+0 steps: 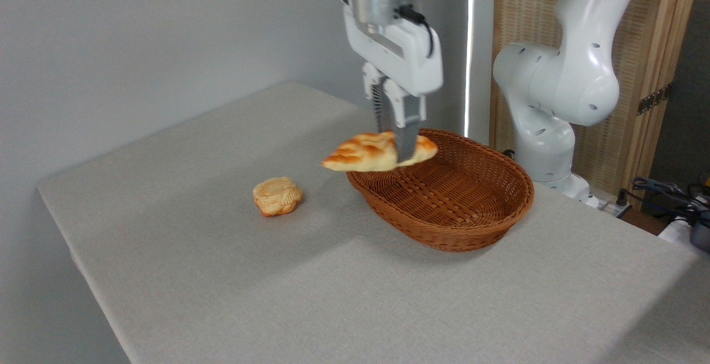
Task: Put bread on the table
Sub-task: 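Lift the braided roll out of the basket and carry it beside the bun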
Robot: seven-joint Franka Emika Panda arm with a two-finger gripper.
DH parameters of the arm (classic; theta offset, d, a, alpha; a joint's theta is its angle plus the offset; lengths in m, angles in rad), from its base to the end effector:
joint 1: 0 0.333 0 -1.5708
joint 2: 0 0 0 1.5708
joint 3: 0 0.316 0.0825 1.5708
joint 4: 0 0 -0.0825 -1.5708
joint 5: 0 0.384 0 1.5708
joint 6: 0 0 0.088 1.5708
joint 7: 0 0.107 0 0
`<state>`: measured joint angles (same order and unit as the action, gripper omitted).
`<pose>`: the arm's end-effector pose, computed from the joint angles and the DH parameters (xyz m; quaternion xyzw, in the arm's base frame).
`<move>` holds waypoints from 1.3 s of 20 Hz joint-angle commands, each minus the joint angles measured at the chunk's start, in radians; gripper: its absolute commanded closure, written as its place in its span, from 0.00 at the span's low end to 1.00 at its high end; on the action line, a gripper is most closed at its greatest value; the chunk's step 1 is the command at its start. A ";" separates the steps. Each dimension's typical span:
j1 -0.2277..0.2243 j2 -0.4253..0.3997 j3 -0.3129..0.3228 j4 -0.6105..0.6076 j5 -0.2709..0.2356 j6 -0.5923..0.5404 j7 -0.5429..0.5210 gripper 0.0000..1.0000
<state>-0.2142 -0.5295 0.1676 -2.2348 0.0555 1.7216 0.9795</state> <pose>0.3952 -0.0023 0.5686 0.8636 -0.5039 0.0112 0.0109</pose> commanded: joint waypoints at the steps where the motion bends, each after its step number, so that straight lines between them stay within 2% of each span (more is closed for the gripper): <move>1: -0.085 0.172 0.038 0.170 -0.002 0.032 -0.008 0.63; 7: -0.106 0.318 0.030 0.264 -0.006 0.130 0.004 0.62; 9: -0.108 0.364 0.020 0.273 0.006 0.173 0.005 0.54; 11: -0.111 0.419 -0.019 0.268 0.007 0.179 0.005 0.46; 15: -0.117 0.473 -0.051 0.268 0.012 0.199 0.007 0.44; 16: -0.117 0.477 -0.050 0.267 0.013 0.222 0.008 0.34; 17: -0.117 0.483 -0.051 0.265 0.023 0.236 0.008 0.27; 20: -0.117 0.509 -0.051 0.261 0.148 0.260 0.007 0.11; 21: -0.117 0.516 -0.051 0.261 0.167 0.274 0.004 0.08; 24: -0.117 0.531 -0.051 0.261 0.167 0.289 -0.004 0.00; 26: -0.117 0.542 -0.054 0.259 0.165 0.291 -0.004 0.00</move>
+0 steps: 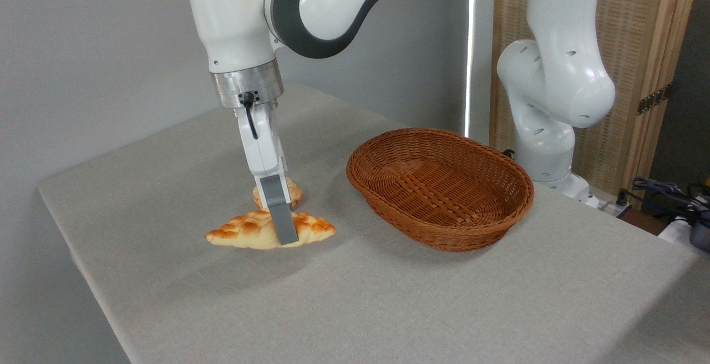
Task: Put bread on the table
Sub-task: 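Lower the braided roll onto the table and open the gripper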
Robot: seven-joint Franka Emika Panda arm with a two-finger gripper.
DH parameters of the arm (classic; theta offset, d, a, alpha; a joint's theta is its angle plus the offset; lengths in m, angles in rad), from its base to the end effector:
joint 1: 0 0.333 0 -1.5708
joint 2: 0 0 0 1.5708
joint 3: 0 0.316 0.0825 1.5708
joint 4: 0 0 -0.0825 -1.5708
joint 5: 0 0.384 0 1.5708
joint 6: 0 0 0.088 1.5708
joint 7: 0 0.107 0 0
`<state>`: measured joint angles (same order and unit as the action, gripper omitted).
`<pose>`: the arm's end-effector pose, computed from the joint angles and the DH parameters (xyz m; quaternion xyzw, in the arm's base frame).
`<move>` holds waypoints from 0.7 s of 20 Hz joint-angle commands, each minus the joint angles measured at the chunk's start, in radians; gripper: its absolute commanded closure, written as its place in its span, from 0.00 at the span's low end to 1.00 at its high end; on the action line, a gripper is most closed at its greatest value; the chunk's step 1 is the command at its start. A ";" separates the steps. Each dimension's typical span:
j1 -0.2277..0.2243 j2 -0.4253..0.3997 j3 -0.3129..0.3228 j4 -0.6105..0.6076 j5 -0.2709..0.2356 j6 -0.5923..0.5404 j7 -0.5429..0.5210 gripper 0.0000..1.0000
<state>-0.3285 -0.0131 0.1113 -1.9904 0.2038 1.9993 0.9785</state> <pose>0.5442 -0.1073 0.4701 -0.7990 0.5940 0.0241 0.0897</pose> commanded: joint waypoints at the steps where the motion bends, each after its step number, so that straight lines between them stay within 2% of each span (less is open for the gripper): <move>1: -0.003 0.034 0.001 0.015 0.017 0.013 -0.003 0.00; 5: -0.003 0.053 -0.019 0.015 0.016 0.013 -0.001 0.00; 14: -0.001 0.051 -0.018 0.021 0.014 0.013 -0.004 0.00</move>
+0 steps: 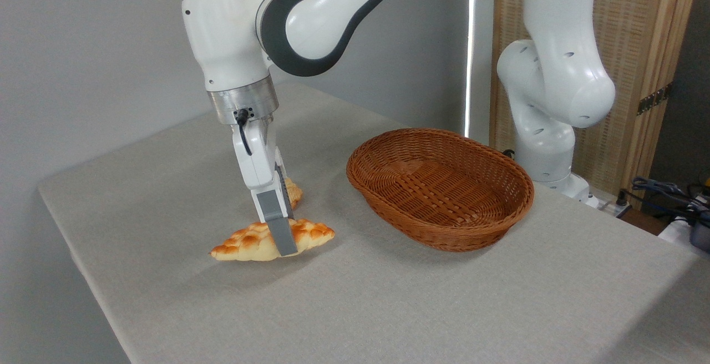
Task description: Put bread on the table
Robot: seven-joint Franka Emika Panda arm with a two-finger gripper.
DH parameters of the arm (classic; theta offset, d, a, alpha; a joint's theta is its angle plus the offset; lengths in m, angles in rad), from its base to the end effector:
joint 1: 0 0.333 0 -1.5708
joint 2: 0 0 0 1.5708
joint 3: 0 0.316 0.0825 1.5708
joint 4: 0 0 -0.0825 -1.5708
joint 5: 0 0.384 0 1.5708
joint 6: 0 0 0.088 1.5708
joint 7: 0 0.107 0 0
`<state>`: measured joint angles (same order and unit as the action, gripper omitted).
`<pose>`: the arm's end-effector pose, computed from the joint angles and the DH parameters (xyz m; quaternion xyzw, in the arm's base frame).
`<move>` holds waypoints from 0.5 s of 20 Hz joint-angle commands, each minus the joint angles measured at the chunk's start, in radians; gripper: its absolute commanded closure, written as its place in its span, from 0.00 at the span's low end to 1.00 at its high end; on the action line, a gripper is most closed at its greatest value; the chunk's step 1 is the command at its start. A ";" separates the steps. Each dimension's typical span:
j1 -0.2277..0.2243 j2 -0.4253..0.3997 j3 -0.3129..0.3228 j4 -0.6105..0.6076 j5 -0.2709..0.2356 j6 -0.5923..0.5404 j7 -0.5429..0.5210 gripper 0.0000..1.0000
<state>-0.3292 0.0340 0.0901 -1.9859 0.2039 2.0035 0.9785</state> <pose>0.5485 -0.1215 0.4464 -0.7911 0.6044 0.0414 0.0843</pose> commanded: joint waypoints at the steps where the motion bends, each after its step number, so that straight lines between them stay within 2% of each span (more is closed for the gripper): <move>1: -0.001 0.003 0.004 0.016 0.014 0.009 -0.004 0.00; 7: -0.001 -0.005 0.008 0.022 0.005 0.009 -0.006 0.00; 10: 0.013 -0.014 0.017 0.074 -0.095 0.003 -0.030 0.00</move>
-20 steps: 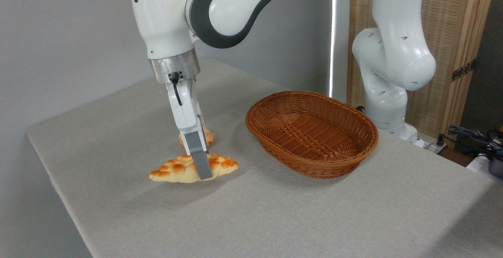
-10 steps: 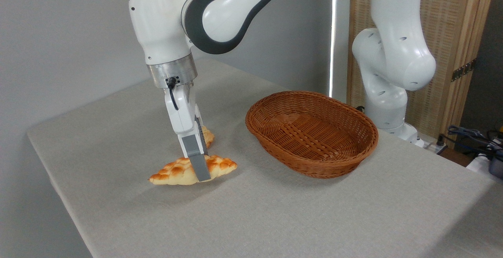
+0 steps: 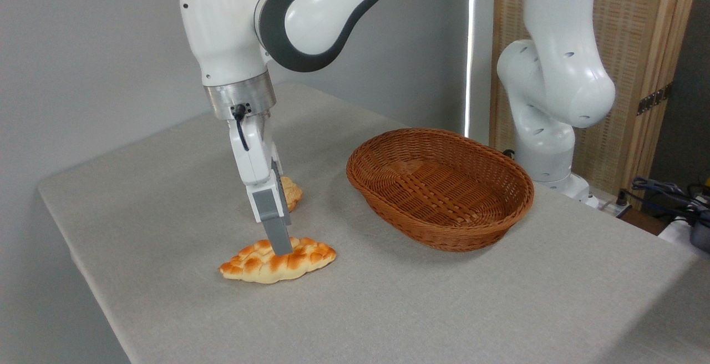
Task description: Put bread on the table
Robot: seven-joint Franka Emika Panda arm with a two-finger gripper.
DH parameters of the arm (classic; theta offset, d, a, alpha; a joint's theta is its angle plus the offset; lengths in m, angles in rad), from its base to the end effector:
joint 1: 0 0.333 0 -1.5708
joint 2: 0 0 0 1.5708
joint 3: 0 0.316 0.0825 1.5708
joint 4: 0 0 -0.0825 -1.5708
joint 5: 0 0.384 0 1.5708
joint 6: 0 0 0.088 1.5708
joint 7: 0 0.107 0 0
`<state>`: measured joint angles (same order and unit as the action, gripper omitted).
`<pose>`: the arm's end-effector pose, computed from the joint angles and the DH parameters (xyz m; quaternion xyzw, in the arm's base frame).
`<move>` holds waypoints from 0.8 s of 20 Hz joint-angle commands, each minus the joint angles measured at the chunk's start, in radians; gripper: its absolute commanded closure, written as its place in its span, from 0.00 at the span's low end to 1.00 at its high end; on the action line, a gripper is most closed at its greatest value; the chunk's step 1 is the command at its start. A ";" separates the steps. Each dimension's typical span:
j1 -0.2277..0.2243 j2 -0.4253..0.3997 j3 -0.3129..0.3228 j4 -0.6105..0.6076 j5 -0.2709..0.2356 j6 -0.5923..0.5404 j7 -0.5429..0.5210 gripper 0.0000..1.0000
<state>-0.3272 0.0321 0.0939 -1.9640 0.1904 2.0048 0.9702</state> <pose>0.5530 -0.1201 0.4578 -0.7981 0.5961 0.0276 0.0836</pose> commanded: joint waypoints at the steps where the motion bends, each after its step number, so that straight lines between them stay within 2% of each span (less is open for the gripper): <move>1: 0.016 -0.017 0.030 0.074 -0.124 0.000 -0.045 0.00; 4: 0.019 -0.017 0.055 0.129 -0.186 -0.009 -0.105 0.00; 8: 0.020 -0.027 0.079 0.168 -0.186 -0.018 -0.231 0.00; 10: 0.019 -0.037 0.107 0.198 -0.187 -0.076 -0.248 0.00; 13: 0.023 -0.035 0.115 0.276 -0.193 -0.213 -0.246 0.00; 16: 0.051 -0.035 0.119 0.324 -0.223 -0.288 -0.249 0.00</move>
<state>-0.2978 -0.0076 0.2042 -1.7126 0.0146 1.8094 0.7340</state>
